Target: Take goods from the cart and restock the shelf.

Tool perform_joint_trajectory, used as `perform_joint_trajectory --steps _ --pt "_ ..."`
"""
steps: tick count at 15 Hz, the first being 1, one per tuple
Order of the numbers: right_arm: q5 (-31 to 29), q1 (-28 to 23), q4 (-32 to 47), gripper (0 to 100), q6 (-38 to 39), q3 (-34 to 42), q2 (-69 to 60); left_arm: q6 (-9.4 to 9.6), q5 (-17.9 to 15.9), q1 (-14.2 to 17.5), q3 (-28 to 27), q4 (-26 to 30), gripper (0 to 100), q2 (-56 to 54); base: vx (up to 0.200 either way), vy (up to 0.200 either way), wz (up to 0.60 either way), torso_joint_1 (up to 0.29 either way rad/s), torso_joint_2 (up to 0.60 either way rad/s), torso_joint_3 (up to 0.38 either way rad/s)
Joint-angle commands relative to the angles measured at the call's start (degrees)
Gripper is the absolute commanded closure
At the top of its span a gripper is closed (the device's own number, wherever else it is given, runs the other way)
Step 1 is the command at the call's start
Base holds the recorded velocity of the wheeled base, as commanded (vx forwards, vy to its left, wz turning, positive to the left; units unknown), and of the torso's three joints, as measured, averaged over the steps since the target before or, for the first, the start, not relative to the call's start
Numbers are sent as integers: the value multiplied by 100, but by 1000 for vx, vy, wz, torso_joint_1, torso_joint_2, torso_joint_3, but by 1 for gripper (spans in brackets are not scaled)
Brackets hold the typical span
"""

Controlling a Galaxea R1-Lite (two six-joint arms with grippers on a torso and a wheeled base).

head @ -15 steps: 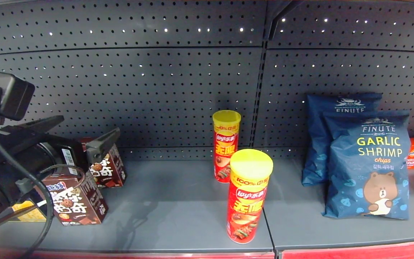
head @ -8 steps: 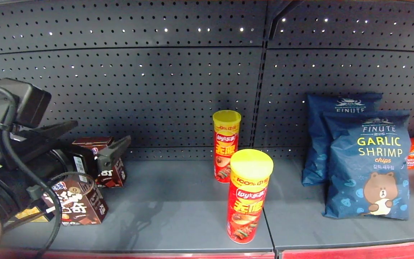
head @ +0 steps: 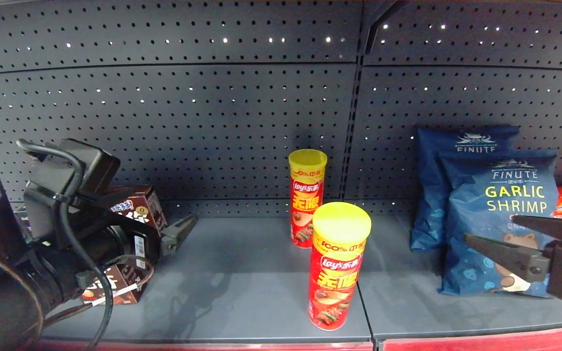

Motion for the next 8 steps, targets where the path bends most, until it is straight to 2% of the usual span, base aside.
perform_joint_trajectory --steps 1,8 --pt "-177 517 -331 0 266 44 929 5 1 -7 37 -3 0 222 0 0 0 0 0 0" --pt "-124 763 -349 0 257 123 1879 5 10 2 -7 -29 0 450 0 0 0 0 0 0"
